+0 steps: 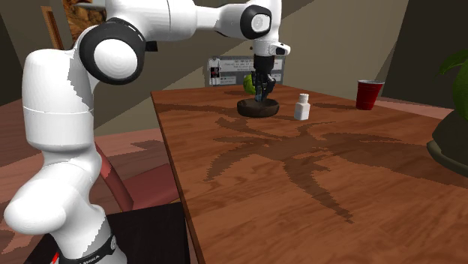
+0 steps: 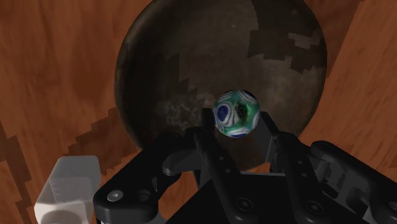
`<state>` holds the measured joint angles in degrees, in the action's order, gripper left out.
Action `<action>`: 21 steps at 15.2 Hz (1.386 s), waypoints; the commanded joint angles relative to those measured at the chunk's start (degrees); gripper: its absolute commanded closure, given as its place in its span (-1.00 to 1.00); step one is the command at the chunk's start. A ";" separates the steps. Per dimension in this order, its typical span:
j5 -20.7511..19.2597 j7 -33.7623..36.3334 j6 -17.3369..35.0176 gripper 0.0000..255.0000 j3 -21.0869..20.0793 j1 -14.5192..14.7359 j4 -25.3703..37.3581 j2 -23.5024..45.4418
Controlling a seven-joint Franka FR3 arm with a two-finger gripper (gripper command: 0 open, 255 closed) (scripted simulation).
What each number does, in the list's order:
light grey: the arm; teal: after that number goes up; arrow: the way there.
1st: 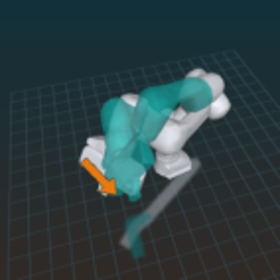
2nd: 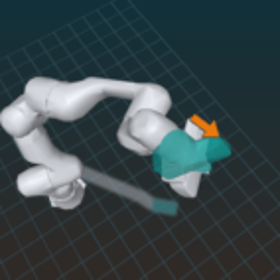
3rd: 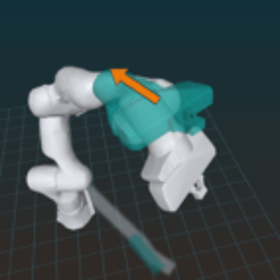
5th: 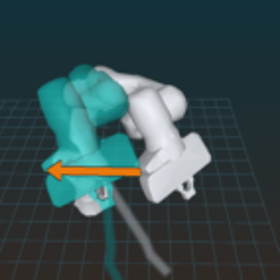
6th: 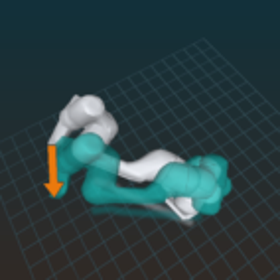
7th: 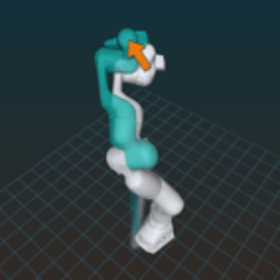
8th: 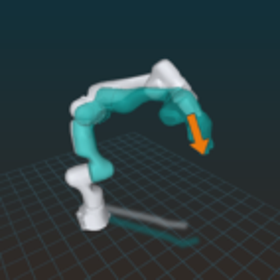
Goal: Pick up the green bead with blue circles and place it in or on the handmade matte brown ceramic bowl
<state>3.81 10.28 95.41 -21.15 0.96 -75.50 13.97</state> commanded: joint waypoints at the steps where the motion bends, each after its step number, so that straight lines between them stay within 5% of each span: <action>1: 0.01 -0.01 0.07 1.00 0.00 0.00 -0.08 -0.02; 3: 0.01 -0.01 0.07 1.00 0.00 0.00 -0.08 -0.02; 4: 0.01 -0.01 0.07 -1.00 0.00 0.00 -0.08 -0.02; 9: 0.01 -0.01 0.07 -1.00 0.00 0.00 -0.08 -0.02; 13: -0.91 0.66 -8.51 -1.00 0.03 0.50 10.94 2.52; 21: -0.91 0.66 -8.52 -1.00 0.03 0.50 10.95 2.52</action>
